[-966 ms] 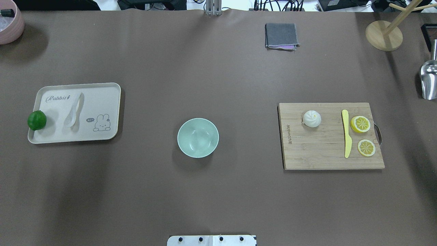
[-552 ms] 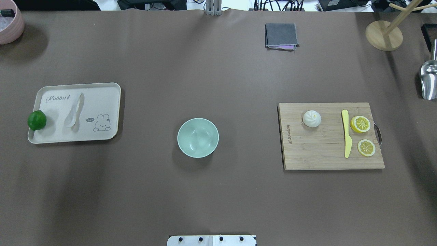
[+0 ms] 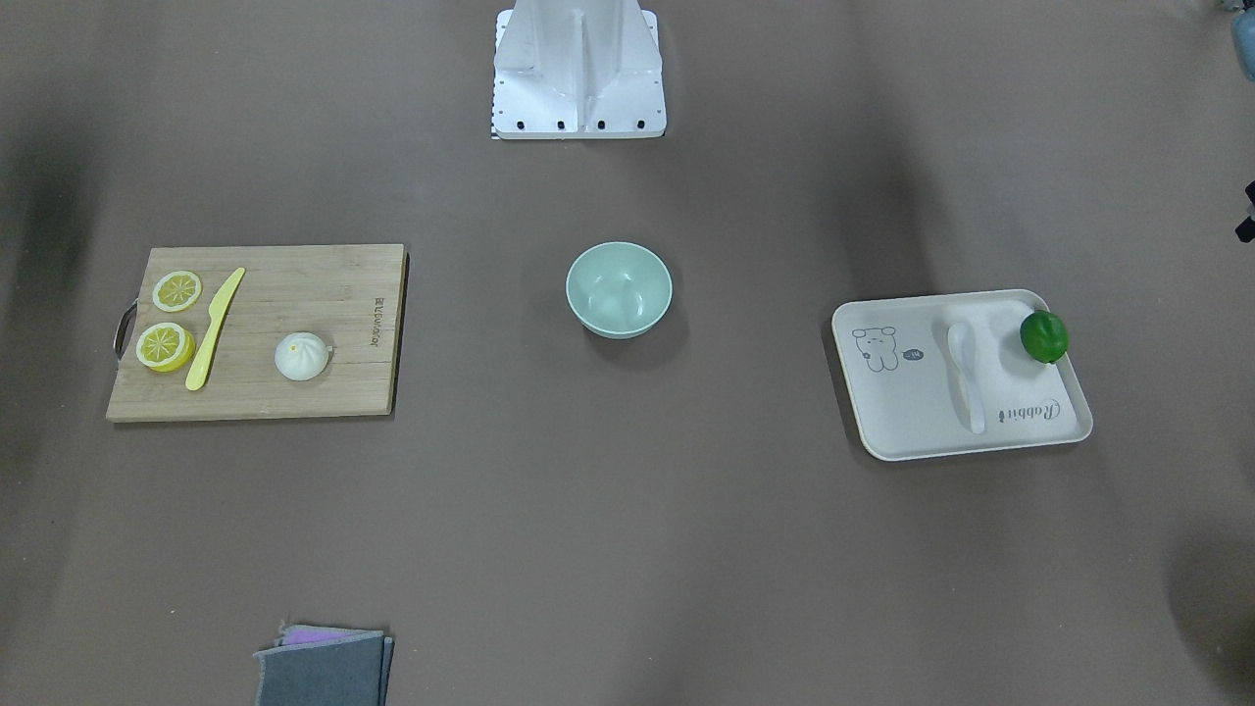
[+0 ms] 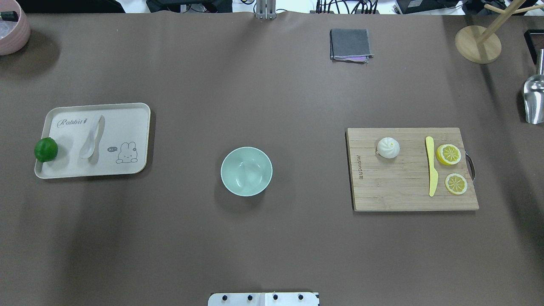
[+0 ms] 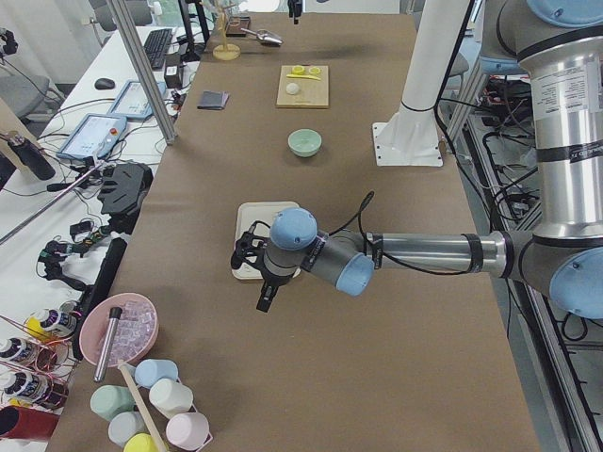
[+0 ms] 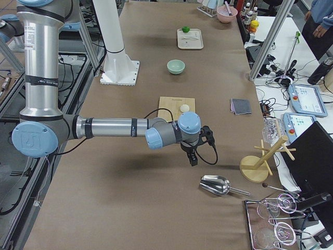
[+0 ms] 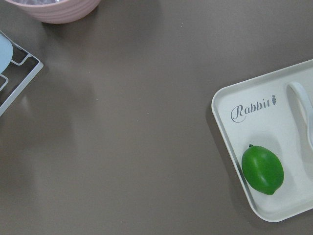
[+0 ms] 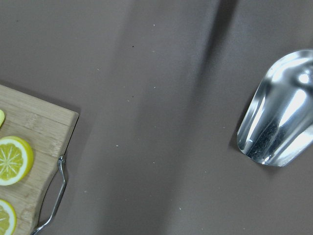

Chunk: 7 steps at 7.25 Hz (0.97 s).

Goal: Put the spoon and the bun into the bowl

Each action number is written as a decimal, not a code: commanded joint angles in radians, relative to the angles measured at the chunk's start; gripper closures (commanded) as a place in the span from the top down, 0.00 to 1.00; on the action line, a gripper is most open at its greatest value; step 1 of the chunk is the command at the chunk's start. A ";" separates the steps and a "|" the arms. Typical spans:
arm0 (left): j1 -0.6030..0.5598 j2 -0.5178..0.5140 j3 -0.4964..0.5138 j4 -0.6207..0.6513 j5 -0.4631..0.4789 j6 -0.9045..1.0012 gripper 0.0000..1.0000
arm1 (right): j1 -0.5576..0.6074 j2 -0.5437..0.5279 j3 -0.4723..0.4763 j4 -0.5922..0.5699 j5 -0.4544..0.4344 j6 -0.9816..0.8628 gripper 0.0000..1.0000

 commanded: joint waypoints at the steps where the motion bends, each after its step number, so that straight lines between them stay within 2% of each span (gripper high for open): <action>1: 0.000 0.011 -0.002 -0.007 -0.004 -0.002 0.98 | -0.006 0.000 0.005 0.002 0.005 0.003 1.00; 2: 0.000 0.011 -0.004 -0.007 -0.006 -0.002 0.98 | -0.006 0.000 0.031 0.000 0.008 0.006 1.00; 4: 0.000 0.010 -0.007 -0.008 -0.006 -0.002 0.98 | -0.008 0.002 0.032 0.002 0.098 0.006 1.00; 6: 0.003 -0.003 -0.005 -0.001 0.000 -0.010 0.98 | -0.014 0.008 0.036 0.002 0.111 0.007 1.00; 7: 0.070 -0.057 -0.007 0.004 0.011 -0.207 0.98 | -0.024 0.017 0.045 0.003 0.103 0.032 1.00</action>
